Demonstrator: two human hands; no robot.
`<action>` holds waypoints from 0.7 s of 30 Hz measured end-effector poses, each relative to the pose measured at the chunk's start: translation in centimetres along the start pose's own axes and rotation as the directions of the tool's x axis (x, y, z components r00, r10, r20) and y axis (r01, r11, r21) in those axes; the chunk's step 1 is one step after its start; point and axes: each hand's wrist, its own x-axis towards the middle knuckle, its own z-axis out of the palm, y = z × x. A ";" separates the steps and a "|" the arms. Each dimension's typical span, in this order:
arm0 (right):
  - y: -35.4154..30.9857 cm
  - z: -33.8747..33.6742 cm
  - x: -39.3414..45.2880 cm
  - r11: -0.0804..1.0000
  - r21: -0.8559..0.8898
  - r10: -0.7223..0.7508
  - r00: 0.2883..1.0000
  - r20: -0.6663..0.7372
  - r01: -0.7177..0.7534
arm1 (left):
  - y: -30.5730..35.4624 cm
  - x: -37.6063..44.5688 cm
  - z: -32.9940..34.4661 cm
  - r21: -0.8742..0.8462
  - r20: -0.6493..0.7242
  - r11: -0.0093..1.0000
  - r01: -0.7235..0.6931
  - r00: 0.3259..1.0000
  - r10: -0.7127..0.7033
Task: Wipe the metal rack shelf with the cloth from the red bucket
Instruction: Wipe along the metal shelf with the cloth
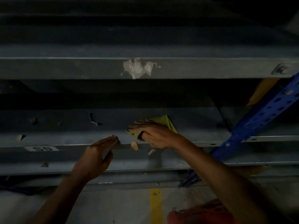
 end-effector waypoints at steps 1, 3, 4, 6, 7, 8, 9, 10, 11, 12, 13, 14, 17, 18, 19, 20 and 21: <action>0.4 -0.4 -0.2 1.000 -0.008 0.018 1.000 -0.006 -0.018 | -0.1 0.0 0.0 -0.006 0.003 1.000 0.007 1.000 -0.007; 1.6 -1.1 0.2 0.989 -0.113 0.092 0.995 -0.042 -0.096 | -0.2 0.0 0.2 -0.006 0.017 1.000 0.011 1.000 -0.011; 2.0 -1.3 0.6 0.975 -0.168 0.138 0.989 -0.058 -0.146 | -0.2 -0.1 0.2 0.006 0.021 1.000 0.000 1.000 0.000; 2.2 -1.4 1.6 0.944 -0.256 0.197 0.978 -0.069 -0.208 | -0.4 -0.2 0.3 0.057 0.004 0.998 -0.033 0.999 0.033; 1.9 -1.2 1.9 0.932 -0.291 0.202 0.977 -0.069 -0.214 | -0.7 -0.2 0.3 0.089 -0.020 0.995 -0.044 0.999 0.046; 1.5 -0.9 2.1 0.926 -0.314 0.197 0.978 -0.067 -0.209 | -1.0 -0.3 0.3 0.124 -0.049 0.991 -0.048 0.997 0.055; 0.9 -0.5 2.0 0.926 -0.327 0.179 0.982 -0.062 -0.190 | -1.3 -0.4 0.4 0.150 -0.075 0.987 -0.049 0.995 0.060; 0.3 -0.2 1.7 0.932 -0.323 0.153 0.987 -0.053 -0.162 | -1.6 -0.4 0.4 0.169 -0.093 0.985 -0.048 0.994 0.064; -0.3 0.2 1.4 0.942 -0.310 0.121 0.992 -0.039 -0.128 | -1.8 -0.4 0.4 0.186 -0.107 0.981 -0.050 0.992 0.071; -0.7 0.6 1.0 0.954 -0.284 0.088 0.996 -0.027 -0.092 | -2.0 -0.3 0.4 0.201 -0.108 0.978 -0.055 0.991 0.078; -0.9 0.9 0.5 0.964 -0.259 0.057 0.998 -0.014 -0.058 | -2.0 -0.2 0.4 0.211 -0.106 0.976 -0.060 0.991 0.084; -0.9 1.0 0.0 0.972 -0.234 0.034 0.999 -0.009 -0.035 | -2.1 -0.1 0.3 0.215 -0.103 0.975 -0.060 0.991 0.084; 0.5 0.1 -0.7 0.977 -0.190 0.090 0.993 -0.070 -0.102 | -3.1 -0.1 0.5 0.226 -0.076 0.972 -0.062 0.994 0.081; 1.2 -0.3 -0.5 0.969 -0.182 0.150 0.982 -0.115 -0.169 | -3.4 0.0 0.6 0.212 -0.068 0.975 -0.063 0.995 0.079; 1.6 -0.6 -0.2 0.954 -0.179 0.218 0.965 -0.146 -0.243 | -3.7 0.0 0.8 0.200 -0.072 0.978 -0.068 0.994 0.083; 1.9 -0.6 0.3 0.931 -0.195 0.281 0.947 -0.155 -0.308 | -3.8 0.1 0.9 0.195 -0.085 0.978 -0.073 0.992 0.091; 1.8 -0.4 1.0 0.906 -0.241 0.318 0.935 -0.158 -0.348 | -3.8 0.2 1.1 0.198 -0.104 0.977 -0.084 0.989 0.106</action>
